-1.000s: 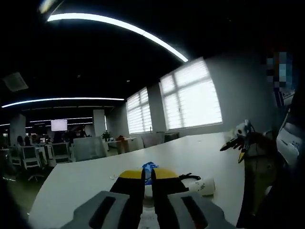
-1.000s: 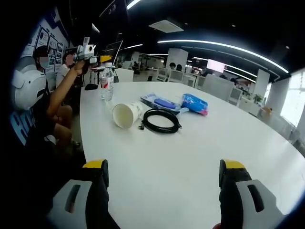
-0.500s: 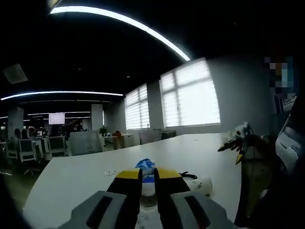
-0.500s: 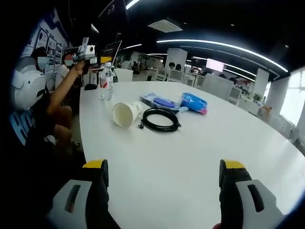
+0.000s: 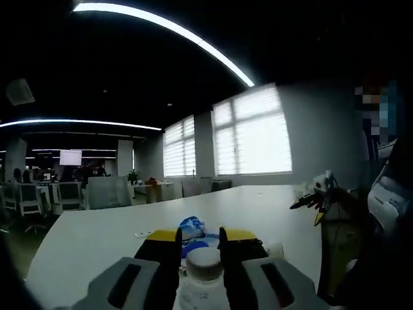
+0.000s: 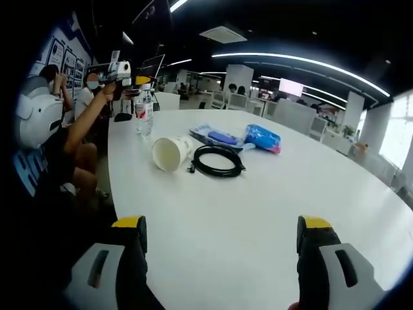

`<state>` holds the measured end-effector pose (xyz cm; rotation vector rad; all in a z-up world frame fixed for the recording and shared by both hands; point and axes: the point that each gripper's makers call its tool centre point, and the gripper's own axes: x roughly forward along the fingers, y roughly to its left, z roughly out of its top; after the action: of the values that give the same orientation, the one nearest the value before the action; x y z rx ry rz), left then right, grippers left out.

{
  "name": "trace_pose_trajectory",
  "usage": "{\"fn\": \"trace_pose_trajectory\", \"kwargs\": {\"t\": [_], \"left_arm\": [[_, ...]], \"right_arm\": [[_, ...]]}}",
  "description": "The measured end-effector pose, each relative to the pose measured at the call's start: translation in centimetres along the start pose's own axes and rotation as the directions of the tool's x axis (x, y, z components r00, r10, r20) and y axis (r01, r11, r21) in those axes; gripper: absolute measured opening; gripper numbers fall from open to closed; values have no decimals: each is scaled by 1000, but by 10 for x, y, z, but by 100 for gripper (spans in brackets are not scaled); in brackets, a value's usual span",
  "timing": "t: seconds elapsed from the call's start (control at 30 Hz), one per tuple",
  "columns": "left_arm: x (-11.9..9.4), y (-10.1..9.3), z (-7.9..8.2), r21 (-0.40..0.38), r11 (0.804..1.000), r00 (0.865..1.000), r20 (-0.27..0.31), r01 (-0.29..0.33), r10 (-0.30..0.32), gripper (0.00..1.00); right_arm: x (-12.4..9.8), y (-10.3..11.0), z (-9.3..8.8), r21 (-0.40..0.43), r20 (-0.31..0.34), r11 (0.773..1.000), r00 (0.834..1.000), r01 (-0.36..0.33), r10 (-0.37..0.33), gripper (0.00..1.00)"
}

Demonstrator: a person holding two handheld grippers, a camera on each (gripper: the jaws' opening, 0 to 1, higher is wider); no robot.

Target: Arrange the tabletop items into an orderly group along one side of the table until the central work area is clear of visible clutter.

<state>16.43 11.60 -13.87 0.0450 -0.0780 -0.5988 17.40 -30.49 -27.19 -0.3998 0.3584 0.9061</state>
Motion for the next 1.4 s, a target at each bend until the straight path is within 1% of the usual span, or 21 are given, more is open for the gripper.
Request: {"fn": "trace_pose_trajectory", "kwargs": {"t": [0.1, 0.13, 0.27, 0.37, 0.43, 0.47, 0.5, 0.53, 0.6, 0.63, 0.67, 0.7, 0.73, 0.77, 0.8, 0.87, 0.97, 1.03, 1.13, 1.23, 1.4], "left_arm": [[0, 2, 0, -2, 1000, 1000, 1, -6, 6, 29], [1, 4, 0, 0, 1000, 1000, 2, -13, 13, 30], [1, 2, 0, 0, 1000, 1000, 3, -5, 5, 31], [3, 3, -1, 2, 1000, 1000, 3, -1, 1, 37], [5, -4, -17, 26, 999, 996, -81, 36, -34, 45], [7, -3, -29, 78, 996, 990, -141, 35, -23, 47], [9, -2, -35, 110, 994, 987, -162, 25, -7, 47], [13, -1, -42, 124, 992, 984, -180, 22, 1, 47], [17, -6, -43, 91, 995, 988, -155, 38, -24, 46], [19, -11, -39, 58, 997, 992, -118, 59, -52, 44], [20, -11, -38, 24, 998, 994, -95, 64, -62, 43], [20, -9, -39, 17, 998, 994, -95, 60, -58, 40], [20, -7, -39, 25, 998, 994, -97, 54, -51, 33], [20, -5, -40, 25, 999, 994, -95, 48, -46, 30], [20, -6, -39, -4, 998, 994, -88, 58, -58, 27], [20, -5, -39, 5, 998, 995, -80, 62, -62, 27], [20, -5, -39, 10, 998, 995, -84, 61, -60, 27], [20, -4, -39, -3, 998, 994, -85, 63, -63, 27], [20, -2, -38, -34, 998, 996, -74, 46, -48, 25], [20, -3, -38, -44, 998, 997, -68, 35, -38, 25], [20, -4, -38, -37, 999, 996, -81, 19, -22, 24]], "right_arm": [[1, 0, 0, 0, -2, 1000, 1000, -3, 3, 93], [2, 1, -1, -1, -4, 1000, 1000, -5, 5, 93], [3, 1, 0, 0, -5, 1000, 1000, -9, 9, 93], [4, 1, 0, -1, -7, 1000, 1000, -11, 11, 93], [4, 1, 0, -2, -8, 1000, 1000, -13, 13, 93], [4, 1, 0, -3, -8, 1000, 1000, -13, 13, 93], [4, 1, 0, -3, -9, 1000, 1000, -11, 11, 93], [4, 1, 0, -3, -9, 1000, 1000, -10, 10, 93], [4, 1, 1, -2, -8, 1000, 1000, -10, 10, 93], [4, 1, 0, -3, -9, 1000, 1000, -11, 11, 93], [4, 1, 0, -3, -12, 1000, 1000, -10, 10, 93], [3, 1, -1, -3, -13, 1000, 1000, -9, 9, 93], [3, 1, -1, -3, -14, 1000, 1000, -8, 8, 93], [2, 1, -1, -2, -14, 1000, 1000, -6, 6, 93], [1, 0, -2, 0, -13, 1000, 1000, -2, 2, 93], [-1, -1, -2, 4, -11, 1000, 1000, 5, -5, 93], [-1, -2, -4, 8, -12, 1000, 1000, 10, -10, 93], [0, -1, -5, 10, -14, 1000, 1000, 8, -8, 93], [2, 1, -5, 9, -14, 1000, 1000, 2, -2, 93], [2, 1, -4, 9, -13, 1000, 1000, 1, -1, 93], [2, 1, -3, 7, -11, 1000, 1000, 1, -1, 93]]}}
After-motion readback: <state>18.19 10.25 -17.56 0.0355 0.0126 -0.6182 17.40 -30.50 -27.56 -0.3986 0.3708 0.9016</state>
